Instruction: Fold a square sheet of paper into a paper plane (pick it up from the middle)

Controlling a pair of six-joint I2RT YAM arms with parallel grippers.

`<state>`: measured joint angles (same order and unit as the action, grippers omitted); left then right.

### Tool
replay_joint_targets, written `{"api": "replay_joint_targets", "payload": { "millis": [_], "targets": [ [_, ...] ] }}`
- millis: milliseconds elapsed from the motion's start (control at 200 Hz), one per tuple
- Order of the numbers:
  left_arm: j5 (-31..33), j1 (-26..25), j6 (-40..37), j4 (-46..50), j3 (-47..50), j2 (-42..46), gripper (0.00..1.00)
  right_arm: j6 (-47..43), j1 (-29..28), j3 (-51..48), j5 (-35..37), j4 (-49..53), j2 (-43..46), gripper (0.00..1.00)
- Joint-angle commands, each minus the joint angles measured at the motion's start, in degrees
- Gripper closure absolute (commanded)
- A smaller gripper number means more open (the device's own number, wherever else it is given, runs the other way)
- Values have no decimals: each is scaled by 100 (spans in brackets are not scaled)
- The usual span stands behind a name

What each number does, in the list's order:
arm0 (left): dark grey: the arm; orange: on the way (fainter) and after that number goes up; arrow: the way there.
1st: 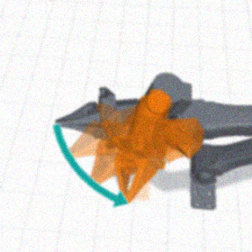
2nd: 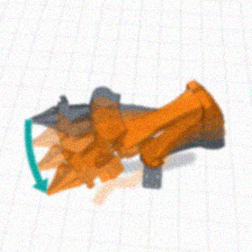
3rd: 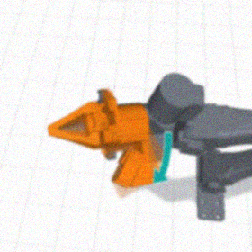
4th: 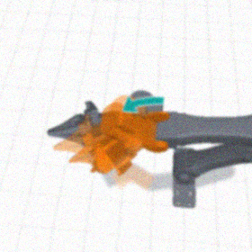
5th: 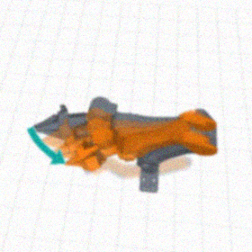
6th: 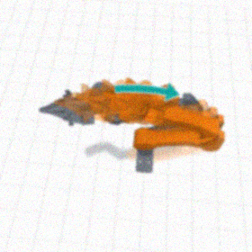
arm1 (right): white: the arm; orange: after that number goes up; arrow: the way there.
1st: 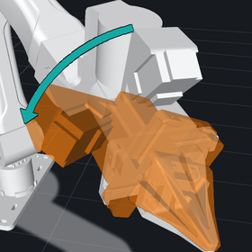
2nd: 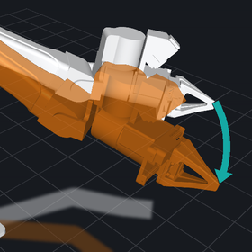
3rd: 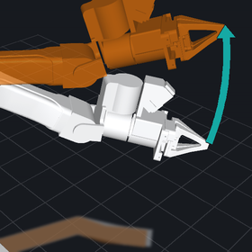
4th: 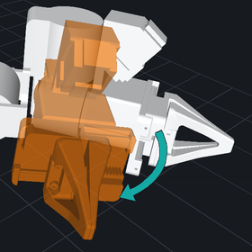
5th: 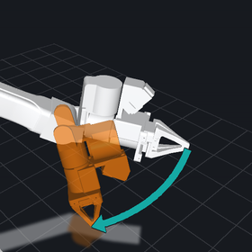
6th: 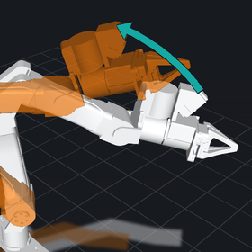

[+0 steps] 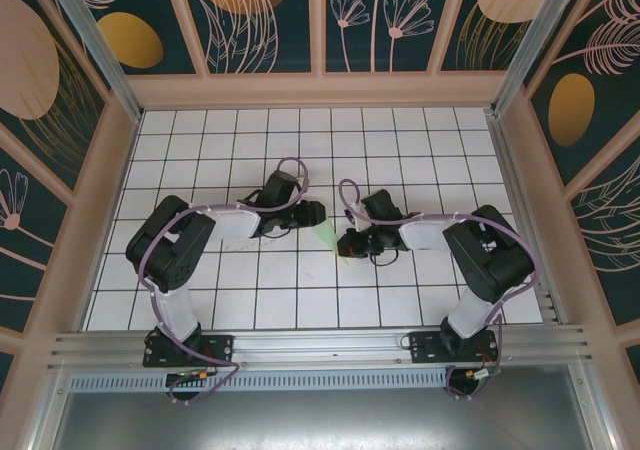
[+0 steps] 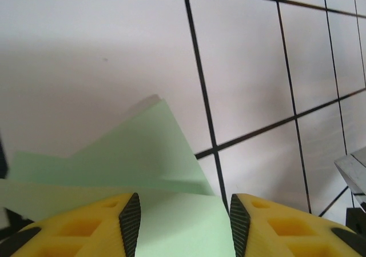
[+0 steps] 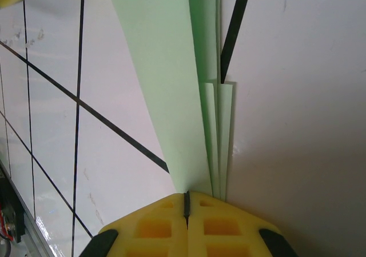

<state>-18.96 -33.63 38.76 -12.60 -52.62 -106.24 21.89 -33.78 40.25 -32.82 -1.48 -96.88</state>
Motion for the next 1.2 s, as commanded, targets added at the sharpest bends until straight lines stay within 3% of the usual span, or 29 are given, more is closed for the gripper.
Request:
{"api": "replay_joint_targets", "payload": {
  "millis": [0,395,535,650,886,1196],
  "targets": [
    [83,143,-226,-126,31,-216,52,-176,-32,-171,392,355,-372,100],
    [393,690,-307,321,-186,-438,54,-216,48,-503,296,464,-247,100],
    [313,796,-350,306,-275,-50,55,-108,49,-483,199,347,-248,100],
    [-67,754,11,-375,147,535,59,14,48,-459,175,234,-199,100],
    [31,74,577,-1483,1212,1451,70,188,53,-431,162,195,-212,100],
    [-267,-677,1006,-2433,1499,841,89,298,53,-360,197,296,-303,100]
  ]
}}
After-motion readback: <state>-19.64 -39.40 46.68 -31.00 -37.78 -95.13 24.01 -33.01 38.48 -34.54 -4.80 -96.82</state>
